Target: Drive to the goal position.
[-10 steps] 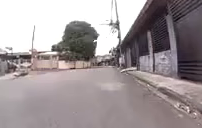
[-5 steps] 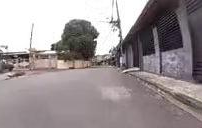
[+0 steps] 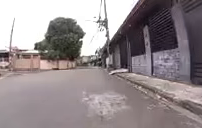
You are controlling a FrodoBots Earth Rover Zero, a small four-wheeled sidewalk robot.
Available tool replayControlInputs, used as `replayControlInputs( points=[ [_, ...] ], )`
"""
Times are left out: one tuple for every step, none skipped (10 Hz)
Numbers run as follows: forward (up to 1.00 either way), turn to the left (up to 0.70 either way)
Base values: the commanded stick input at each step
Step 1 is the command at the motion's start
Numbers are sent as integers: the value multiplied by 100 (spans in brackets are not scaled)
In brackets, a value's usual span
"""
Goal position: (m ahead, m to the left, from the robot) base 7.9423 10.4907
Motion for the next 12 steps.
replayControlInputs(
  points=[
    [100,0],
    [100,0],
    [100,0],
    [100,0],
    [100,0],
    [100,0],
    [100,0],
    [100,0],
    [100,0],
    [100,0],
    [100,0],
    [100,40]
  ],
)
